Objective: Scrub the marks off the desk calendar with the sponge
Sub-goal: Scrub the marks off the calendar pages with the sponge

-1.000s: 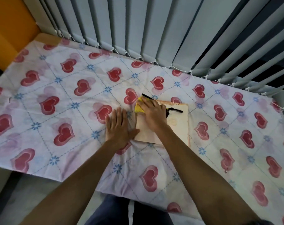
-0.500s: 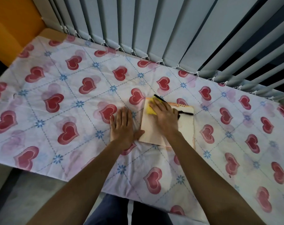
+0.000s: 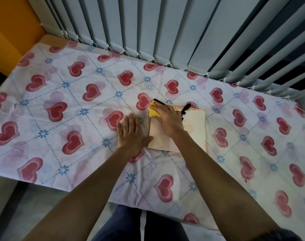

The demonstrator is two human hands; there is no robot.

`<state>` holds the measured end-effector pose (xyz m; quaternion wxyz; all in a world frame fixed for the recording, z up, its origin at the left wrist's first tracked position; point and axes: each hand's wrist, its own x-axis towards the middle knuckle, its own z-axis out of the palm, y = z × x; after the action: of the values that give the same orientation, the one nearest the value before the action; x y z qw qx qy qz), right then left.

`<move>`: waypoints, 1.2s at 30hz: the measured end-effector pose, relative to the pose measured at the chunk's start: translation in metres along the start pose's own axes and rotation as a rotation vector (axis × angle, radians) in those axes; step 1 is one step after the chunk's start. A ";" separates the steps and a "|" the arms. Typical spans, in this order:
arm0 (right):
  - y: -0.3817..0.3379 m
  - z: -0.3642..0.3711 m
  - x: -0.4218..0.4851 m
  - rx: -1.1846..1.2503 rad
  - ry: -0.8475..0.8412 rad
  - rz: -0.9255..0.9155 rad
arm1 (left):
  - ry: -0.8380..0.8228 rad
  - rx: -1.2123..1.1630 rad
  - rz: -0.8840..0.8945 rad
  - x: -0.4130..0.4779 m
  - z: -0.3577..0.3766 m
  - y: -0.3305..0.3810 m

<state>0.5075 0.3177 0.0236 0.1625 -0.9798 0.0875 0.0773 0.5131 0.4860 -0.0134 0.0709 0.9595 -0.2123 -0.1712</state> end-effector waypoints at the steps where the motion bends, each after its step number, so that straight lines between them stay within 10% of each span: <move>1: -0.003 0.002 -0.002 -0.021 -0.001 0.001 | -0.001 0.006 0.007 -0.001 -0.002 0.002; 5: 0.015 0.009 -0.036 -0.193 0.040 0.001 | -0.095 0.104 0.098 0.007 -0.021 0.008; 11: 0.051 -0.004 -0.062 -0.146 0.145 0.530 | -0.245 0.309 0.278 0.025 -0.041 0.011; 17: 0.024 0.012 -0.081 -0.191 -0.026 -0.005 | -0.203 0.506 0.460 0.045 -0.047 0.010; 24: 0.064 -0.008 -0.109 -0.167 0.057 0.352 | -0.228 0.457 0.569 0.058 -0.050 0.005; 31: -0.003 0.032 -0.123 -0.116 0.030 -0.158 | -0.232 0.441 0.590 0.064 -0.047 -0.001; 36: 0.030 0.020 -0.134 -0.029 -0.016 -0.168 | -0.239 0.517 0.581 0.063 -0.054 0.002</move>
<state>0.3689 0.3158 0.0199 0.1548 -0.9853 0.0023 0.0725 0.5852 0.4603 0.0190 -0.1523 0.8191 -0.5176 -0.1951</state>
